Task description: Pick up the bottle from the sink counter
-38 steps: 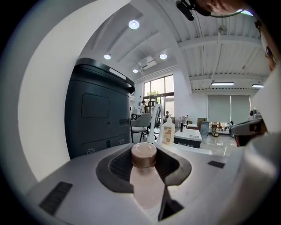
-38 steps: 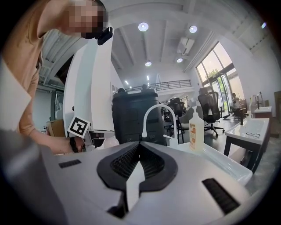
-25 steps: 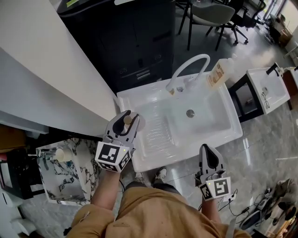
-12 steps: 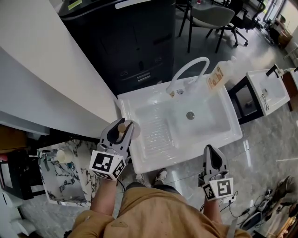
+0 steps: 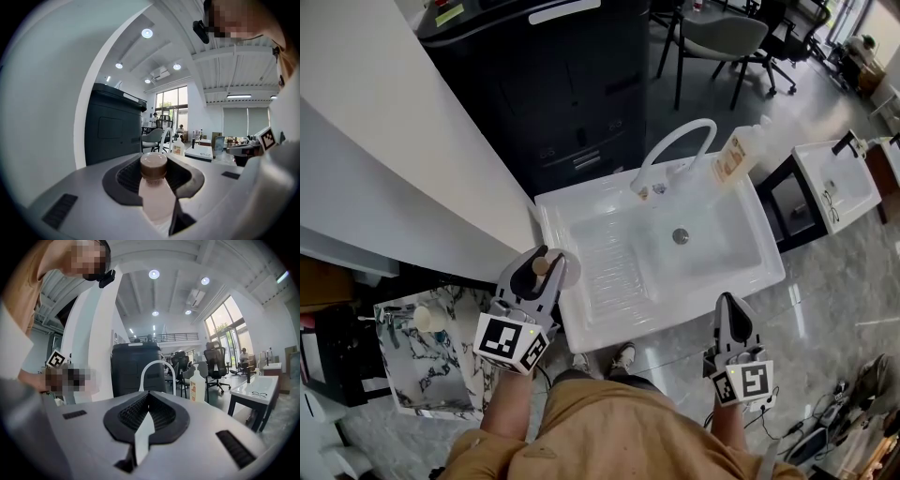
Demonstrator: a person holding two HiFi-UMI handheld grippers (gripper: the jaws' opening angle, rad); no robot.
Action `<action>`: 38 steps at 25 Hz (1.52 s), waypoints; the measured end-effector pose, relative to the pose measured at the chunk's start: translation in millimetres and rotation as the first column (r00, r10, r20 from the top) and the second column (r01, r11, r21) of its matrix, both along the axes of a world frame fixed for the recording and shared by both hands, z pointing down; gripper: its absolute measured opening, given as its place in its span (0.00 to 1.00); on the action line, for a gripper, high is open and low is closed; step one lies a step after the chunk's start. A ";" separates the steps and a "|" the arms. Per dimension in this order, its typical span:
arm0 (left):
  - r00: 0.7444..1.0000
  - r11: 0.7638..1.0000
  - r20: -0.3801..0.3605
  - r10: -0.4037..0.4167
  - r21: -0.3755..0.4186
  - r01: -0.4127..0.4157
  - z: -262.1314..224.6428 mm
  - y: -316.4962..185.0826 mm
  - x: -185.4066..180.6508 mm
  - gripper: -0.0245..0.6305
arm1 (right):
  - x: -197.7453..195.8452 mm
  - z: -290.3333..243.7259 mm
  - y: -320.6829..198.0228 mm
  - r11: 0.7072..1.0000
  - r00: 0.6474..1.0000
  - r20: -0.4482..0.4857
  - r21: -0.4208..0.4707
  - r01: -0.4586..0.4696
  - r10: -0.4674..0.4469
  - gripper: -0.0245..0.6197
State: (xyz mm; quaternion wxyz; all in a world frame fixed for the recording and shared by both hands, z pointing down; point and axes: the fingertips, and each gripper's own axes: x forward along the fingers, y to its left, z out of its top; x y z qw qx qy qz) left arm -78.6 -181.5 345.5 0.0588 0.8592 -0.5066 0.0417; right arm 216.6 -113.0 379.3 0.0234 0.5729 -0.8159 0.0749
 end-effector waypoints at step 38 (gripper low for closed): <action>0.999 0.999 -0.030 0.014 0.037 -0.013 -24.6 11.3 -0.6 0.23 | 9.1 -32.6 6.0 0.996 0.997 -0.061 0.088 -0.031 0.036 0.04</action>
